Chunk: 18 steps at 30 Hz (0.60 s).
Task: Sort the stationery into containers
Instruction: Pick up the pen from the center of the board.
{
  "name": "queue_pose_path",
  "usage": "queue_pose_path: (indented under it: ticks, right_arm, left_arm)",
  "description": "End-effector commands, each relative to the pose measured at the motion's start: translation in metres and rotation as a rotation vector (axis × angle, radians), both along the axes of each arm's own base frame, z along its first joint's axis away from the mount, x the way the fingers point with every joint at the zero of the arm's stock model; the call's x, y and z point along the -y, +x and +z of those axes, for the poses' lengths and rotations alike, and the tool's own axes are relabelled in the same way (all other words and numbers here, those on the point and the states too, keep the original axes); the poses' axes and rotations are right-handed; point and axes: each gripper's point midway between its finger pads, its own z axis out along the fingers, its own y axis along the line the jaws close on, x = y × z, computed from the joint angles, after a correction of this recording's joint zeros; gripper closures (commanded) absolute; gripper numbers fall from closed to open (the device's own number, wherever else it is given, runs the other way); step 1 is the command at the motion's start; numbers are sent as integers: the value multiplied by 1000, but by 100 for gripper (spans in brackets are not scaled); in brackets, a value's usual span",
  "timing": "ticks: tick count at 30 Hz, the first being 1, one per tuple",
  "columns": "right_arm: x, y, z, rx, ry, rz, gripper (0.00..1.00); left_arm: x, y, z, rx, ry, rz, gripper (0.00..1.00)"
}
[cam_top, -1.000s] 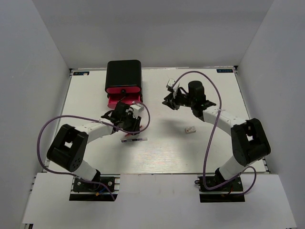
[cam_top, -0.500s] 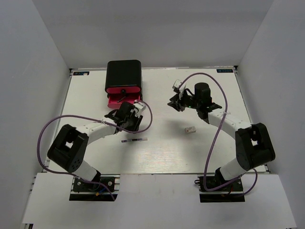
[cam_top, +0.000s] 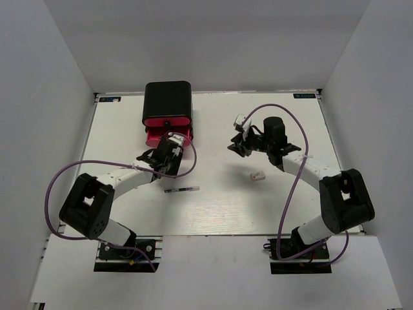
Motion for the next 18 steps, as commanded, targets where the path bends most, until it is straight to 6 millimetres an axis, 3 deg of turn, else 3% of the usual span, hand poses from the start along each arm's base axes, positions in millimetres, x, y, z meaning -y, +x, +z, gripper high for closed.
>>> queue_pose_path:
  ticks: [1, 9, 14, 18]
  right_arm:
    - [2, -4, 12, 43, 10, 17, 57]
    - [5, -8, 9, 45, 3, 14, 57]
    - [6, -10, 8, 40, 3, 18, 57]
    - [7, -11, 8, 45, 0, 14, 57]
  left_arm:
    - [-15, -2, -5, -3, 46, 47, 39]
    - [-30, 0, -26, -29, 49, 90, 40]
    - [-24, -8, -43, -94, 21, 52, 56]
    - [-11, -5, -39, -100, -26, 7, 74]
